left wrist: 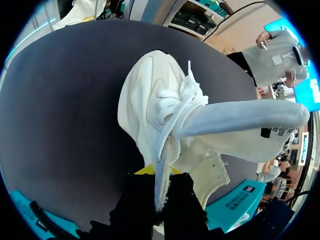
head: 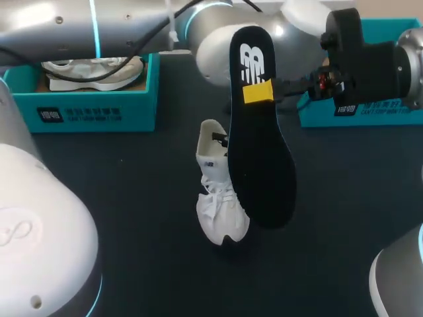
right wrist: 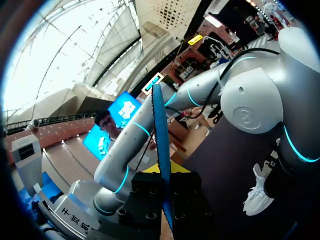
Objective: Take the shoe out of the shoebox, open the shoe tongue, remove and reinsert the insole, then place the shoe into the shoebox
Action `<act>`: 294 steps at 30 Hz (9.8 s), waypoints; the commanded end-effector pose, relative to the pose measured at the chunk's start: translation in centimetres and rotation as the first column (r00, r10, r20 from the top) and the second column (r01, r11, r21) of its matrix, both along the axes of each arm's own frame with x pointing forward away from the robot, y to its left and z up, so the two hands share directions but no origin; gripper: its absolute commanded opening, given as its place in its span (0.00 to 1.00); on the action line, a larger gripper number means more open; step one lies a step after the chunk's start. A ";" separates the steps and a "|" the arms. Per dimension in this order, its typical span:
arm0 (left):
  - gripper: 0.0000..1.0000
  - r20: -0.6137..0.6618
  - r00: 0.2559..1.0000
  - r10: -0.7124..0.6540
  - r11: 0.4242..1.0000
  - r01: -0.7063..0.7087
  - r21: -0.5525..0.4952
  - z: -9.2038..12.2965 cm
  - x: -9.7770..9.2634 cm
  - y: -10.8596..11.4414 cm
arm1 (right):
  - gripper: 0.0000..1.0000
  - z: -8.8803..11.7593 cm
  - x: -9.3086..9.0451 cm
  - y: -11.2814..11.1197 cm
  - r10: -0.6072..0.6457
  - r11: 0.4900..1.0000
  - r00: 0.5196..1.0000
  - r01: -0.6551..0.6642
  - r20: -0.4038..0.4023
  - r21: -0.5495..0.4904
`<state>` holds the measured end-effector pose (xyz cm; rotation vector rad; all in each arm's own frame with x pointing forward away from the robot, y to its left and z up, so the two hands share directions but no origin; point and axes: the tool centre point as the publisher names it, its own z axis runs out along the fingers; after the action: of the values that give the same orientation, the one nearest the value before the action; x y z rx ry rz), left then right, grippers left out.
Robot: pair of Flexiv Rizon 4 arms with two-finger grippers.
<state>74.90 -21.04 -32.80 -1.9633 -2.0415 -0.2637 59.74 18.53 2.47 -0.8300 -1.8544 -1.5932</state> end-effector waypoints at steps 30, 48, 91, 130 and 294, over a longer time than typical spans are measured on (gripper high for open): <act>1.00 -0.019 1.000 0.014 1.000 -0.014 0.008 -4.4 -0.1 -2.2 | 0.00 0.1 0.3 0.5 0.003 1.000 1.000 -0.003 -0.003 -0.005; 1.00 -0.082 0.992 0.092 0.941 -0.113 -0.318 2.7 2.8 -3.2 | 0.00 0.0 0.4 -1.0 -0.076 0.997 0.996 0.077 -0.039 0.027; 1.00 -0.088 0.995 -0.043 0.610 -0.044 -0.791 15.6 4.1 3.3 | 0.00 -2.2 8.0 -9.6 -0.248 0.948 0.891 0.304 -0.381 0.094; 1.00 -0.001 1.000 -0.009 -0.195 -0.003 -0.981 24.0 3.2 1.2 | 0.00 -8.2 24.0 -8.4 0.066 0.981 0.701 0.083 -0.710 0.174; 0.00 -0.409 -0.901 -0.146 -0.384 -0.330 0.863 25.3 -0.2 0.9 | 1.00 -8.2 15.5 -13.2 0.010 1.000 0.832 -0.007 -0.555 0.009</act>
<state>75.42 -20.33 -7.78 0.1251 -1.9093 2.1380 75.30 5.32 -5.74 -1.1348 -1.4211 -1.1775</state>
